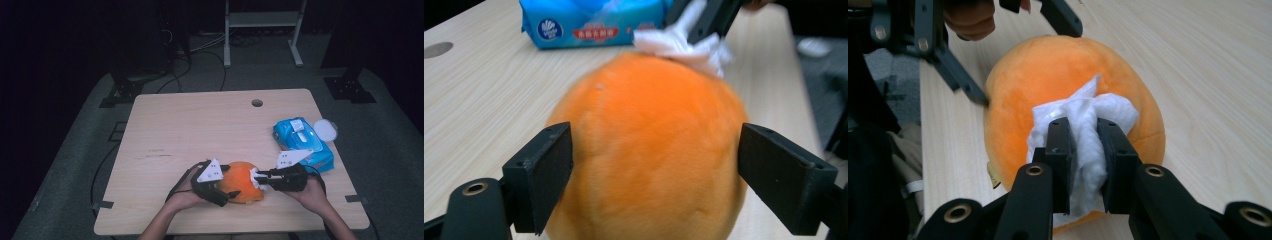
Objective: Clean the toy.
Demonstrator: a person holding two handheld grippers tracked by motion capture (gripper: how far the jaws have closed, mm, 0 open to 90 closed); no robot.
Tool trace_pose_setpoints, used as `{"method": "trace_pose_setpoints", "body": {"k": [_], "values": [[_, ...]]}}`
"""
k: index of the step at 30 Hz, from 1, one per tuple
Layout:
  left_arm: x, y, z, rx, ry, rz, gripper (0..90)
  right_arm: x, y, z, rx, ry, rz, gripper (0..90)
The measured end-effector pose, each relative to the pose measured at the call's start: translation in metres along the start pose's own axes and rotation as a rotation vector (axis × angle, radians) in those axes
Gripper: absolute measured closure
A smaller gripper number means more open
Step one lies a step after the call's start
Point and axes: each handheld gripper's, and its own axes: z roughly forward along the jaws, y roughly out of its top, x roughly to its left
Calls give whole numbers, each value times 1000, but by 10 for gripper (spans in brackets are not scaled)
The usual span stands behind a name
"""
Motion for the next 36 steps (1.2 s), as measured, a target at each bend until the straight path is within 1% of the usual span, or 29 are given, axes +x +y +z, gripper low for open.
{"method": "trace_pose_setpoints", "body": {"k": [1, 2, 3, 4, 5, 6, 8, 9, 11, 13, 14, 15, 17, 19, 21, 23, 24, 25, 26, 27, 29, 30, 31, 32, 34, 36], "values": [[2, 1, 0, 14, 14, -8, 116, 0, 0, -1, 3, -5, -4, 762], [3, 0, 0, 15, 12, -15, 119, 0, -1, -2, 5, -7, -6, 763], [2, -2, 3, 18, 6, -15, 144, 0, -1, -3, 5, -8, -1, 763], [1, -2, 5, 25, 10, -12, 166, 0, 0, -3, 3, -11, -2, 763], [-2, -2, 8, 36, 15, 3, 167, 1, 2, -3, 3, -18, -9, 762], [-4, -1, 8, 37, 15, 11, 170, 4, 6, -3, -5, -21, -20, 762], [-8, 3, 9, 52, 21, 42, 174, 9, 13, -1, -25, -12, -35, 762], [-9, 3, 9, 56, 25, 49, 173, 10, 15, 0, -26, -11, -45, 763], [-6, 1, 7, 55, 19, 49, 173, 12, 17, 2, -11, -14, -62, 763], [-3, -2, 4, 47, 11, 25, 173, 9, 14, 1, -10, -18, -55, 763], [-2, -3, 4, 42, 5, 12, 174, 7, 12, 0, 5, -36, -56, 763], [-2, -3, 5, 41, 5, 15, 182, 4, 9, -1, 13, -50, -51, 763], [-5, 0, 6, 48, 8, 35, 183, 0, 6, -4, 11, -49, -26, 763], [-9, 4, 9, 56, 10, 56, 183, 2, 8, -5, 3, -54, -31, 764], [-13, 5, 10, 54, 7, 77, 183, 7, 14, -3, -27, -32, -40, 763], [-14, 6, 10, 57, 5, 93, 180, 12, 19, -1, -28, -23, -62, 763], [-12, 5, 8, 47, -9, 76, 166, 13, 21, 1, -18, -25, -77, 762], [-10, 4, 5, 33, -19, 57, 134, 13, 20, 1, -13, -22, -77, 763], [-7, 4, 3, 19, -26, 44, 121, 12, 18, 1, -11, -22, -71, 763], [-5, 3, 1, 7, -23, 21, 108, 11, 16, 0, -11, -22, -66, 763], [1, 0, 2, 23, -10, -8, 89, 7, 13, -3, -14, -20, -55, 763], [2, -3, 4, 25, -24, -30, 91, 5, 10, -5, -15, -22, -49, 763], [2, -5, 7, 26, -33, -38, 134, 3, 9, -7, -14, -26, -44, 762], [1, -4, 7, 33, -28, -30, 158, 1, 9, -7, -10, -28, -36, 763], [-3, 1, 7, 43, -17, -16, 211, 4, 12, -6, -6, -40, -43, 763], [-9, 6, 8, 48, -5, 20, 231, 9, 17, -5, -20, -38, -56, 764]]}}
